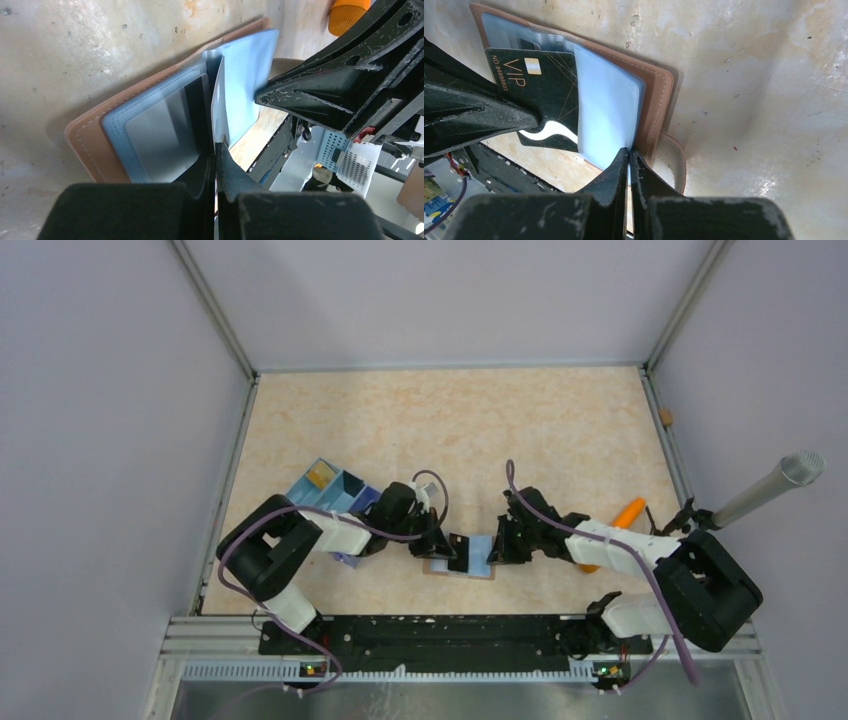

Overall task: Put the credit cards into the card holder
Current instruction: Insert the credit card into the card holder.

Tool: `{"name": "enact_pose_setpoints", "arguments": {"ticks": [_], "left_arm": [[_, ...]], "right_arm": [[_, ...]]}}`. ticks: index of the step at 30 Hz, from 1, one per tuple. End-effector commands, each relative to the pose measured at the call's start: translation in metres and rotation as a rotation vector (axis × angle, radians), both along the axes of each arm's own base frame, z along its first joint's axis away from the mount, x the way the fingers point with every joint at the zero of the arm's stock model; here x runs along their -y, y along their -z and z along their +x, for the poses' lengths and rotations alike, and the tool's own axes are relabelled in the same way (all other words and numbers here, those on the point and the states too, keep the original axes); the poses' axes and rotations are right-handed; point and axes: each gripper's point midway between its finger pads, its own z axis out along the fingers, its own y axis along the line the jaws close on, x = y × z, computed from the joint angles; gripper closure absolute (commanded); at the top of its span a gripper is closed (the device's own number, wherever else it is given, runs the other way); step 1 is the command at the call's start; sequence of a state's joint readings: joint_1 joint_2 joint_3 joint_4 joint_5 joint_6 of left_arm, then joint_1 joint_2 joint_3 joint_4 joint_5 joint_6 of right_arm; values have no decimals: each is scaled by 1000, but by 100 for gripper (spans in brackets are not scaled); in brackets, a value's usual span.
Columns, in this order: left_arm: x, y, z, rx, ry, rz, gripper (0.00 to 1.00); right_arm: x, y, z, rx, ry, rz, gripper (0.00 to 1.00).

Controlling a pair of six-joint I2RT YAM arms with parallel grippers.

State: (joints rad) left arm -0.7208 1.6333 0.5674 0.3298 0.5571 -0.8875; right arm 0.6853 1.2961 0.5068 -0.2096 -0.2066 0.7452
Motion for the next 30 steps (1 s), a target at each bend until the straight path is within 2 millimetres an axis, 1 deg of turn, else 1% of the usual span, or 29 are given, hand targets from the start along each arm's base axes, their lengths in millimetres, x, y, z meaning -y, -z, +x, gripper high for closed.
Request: {"name": "enact_pose_setpoints", "arguments": {"ticks": [1, 5, 13, 21, 24, 25, 28, 30], "left_arm": [[1, 11, -2, 10, 25, 21, 100], [2, 13, -2, 7, 21, 18, 100], [11, 14, -4, -3, 27, 7, 100], [15, 17, 0, 12, 19, 51, 100], [17, 15, 2, 38, 27, 96, 94], [16, 15, 2, 42, 31, 116, 91], [16, 7, 7, 77, 31, 147, 81], [13, 3, 10, 94, 23, 175, 74]], "right_arm": [[11, 8, 1, 9, 20, -90, 100], [11, 8, 1, 10, 21, -95, 100], [8, 6, 1, 18, 27, -88, 100], [6, -3, 5, 46, 58, -68, 100], [8, -5, 6, 57, 73, -68, 100], [10, -5, 7, 58, 78, -73, 100], [14, -6, 6, 65, 87, -86, 100], [17, -6, 5, 68, 92, -96, 100]]}}
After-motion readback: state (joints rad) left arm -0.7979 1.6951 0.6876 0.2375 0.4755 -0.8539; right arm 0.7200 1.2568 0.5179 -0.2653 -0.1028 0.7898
